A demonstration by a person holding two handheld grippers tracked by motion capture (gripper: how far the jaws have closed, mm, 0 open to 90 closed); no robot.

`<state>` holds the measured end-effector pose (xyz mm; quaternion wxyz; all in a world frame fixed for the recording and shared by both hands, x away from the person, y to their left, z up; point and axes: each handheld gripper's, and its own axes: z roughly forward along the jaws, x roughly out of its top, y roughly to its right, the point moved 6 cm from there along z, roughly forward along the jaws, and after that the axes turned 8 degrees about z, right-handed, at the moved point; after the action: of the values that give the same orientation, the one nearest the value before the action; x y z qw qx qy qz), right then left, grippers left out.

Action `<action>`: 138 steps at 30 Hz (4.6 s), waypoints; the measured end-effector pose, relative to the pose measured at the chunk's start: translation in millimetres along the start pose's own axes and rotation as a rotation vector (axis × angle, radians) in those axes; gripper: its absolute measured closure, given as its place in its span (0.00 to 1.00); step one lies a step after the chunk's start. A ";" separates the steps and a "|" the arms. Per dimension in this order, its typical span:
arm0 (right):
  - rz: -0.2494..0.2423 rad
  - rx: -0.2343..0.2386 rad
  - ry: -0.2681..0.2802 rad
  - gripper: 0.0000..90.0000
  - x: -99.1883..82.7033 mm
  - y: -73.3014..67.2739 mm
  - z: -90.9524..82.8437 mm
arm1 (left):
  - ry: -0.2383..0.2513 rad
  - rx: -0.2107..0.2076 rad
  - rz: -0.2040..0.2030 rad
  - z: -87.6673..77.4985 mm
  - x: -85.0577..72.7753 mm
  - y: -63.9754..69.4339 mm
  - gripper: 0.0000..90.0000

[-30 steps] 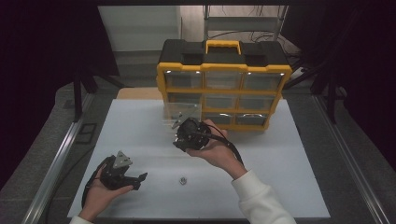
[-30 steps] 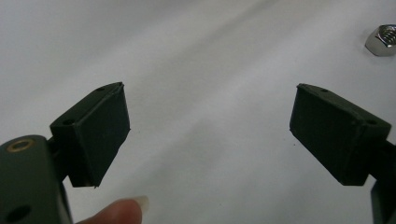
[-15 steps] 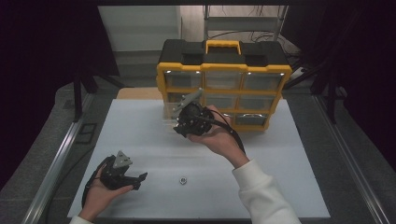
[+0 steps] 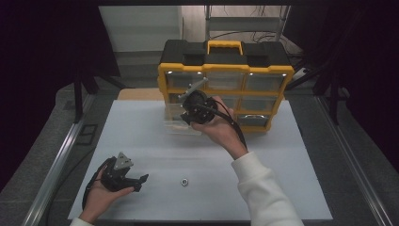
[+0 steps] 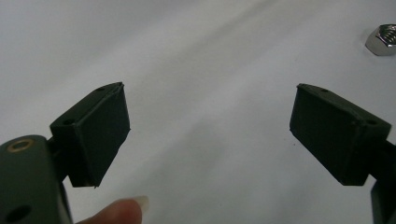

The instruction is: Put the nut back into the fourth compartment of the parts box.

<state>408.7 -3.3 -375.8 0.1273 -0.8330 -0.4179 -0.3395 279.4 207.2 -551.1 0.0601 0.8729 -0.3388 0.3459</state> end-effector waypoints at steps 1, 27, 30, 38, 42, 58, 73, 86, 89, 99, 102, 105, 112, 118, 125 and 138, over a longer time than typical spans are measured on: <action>0.008 -0.006 0.002 0.78 0.6 2.7 1.4 | -0.001 0.000 0.000 0.1 -0.1 -0.1 0.14; 0.029 -0.037 -0.025 0.78 0.3 8.6 25.6 | -0.018 -0.005 0.018 2.8 -1.9 1.9 0.14; 0.026 -0.035 -0.029 0.78 0.1 7.8 27.0 | -0.019 -0.006 0.023 3.3 -1.9 2.8 0.14; 0.023 -0.036 -0.032 0.78 -0.5 7.0 28.5 | -0.020 -0.006 0.021 3.2 -2.1 2.7 0.14; 0.023 -0.032 -0.040 0.78 -1.5 6.0 30.6 | -0.023 -0.007 0.024 3.3 -2.1 3.0 0.14; 0.022 -0.030 -0.049 0.78 -3.9 5.3 34.3 | -0.030 -0.012 0.031 4.9 -2.9 4.3 0.14; 0.038 -0.046 -0.049 0.78 -4.4 13.4 34.9 | -0.032 -0.012 0.031 5.1 -3.2 4.4 0.14; 0.061 -0.053 -0.061 0.78 -5.6 20.7 40.4 | -0.035 -0.011 0.031 5.2 -3.5 4.2 0.14; 0.063 -0.051 -0.064 0.78 -5.7 20.3 41.5 | -0.034 -0.012 0.030 5.2 -3.6 4.1 0.14; 0.067 -0.050 -0.065 0.78 -5.1 20.1 43.0 | -0.036 -0.011 0.030 5.3 -3.6 4.2 0.14; 0.067 -0.048 -0.064 0.78 -5.0 20.2 42.8 | -0.035 -0.011 0.030 5.2 -3.5 4.2 0.14; 0.069 -0.045 -0.062 0.78 -4.7 20.3 42.3 | -0.034 -0.012 0.030 5.4 -3.5 4.2 0.14; 0.071 -0.036 -0.054 0.78 -3.8 20.0 42.1 | -0.033 -0.011 0.030 5.0 -3.4 4.1 0.14; 0.097 0.011 0.026 0.59 3.0 19.3 34.2 | -0.032 -0.011 0.028 4.7 -3.5 3.7 0.14; 0.130 0.014 0.091 0.34 7.8 19.7 19.9 | -0.029 -0.011 0.027 4.4 -3.0 4.0 0.14; 0.058 0.069 0.121 0.32 -3.0 -4.6 2.9 | -0.026 -0.008 0.026 3.3 -2.7 3.2 0.14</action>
<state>405.2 -0.9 -380.3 0.1907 -0.8179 -0.3965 -0.3707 277.8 205.1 -555.7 0.0545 0.8726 -0.3521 0.3341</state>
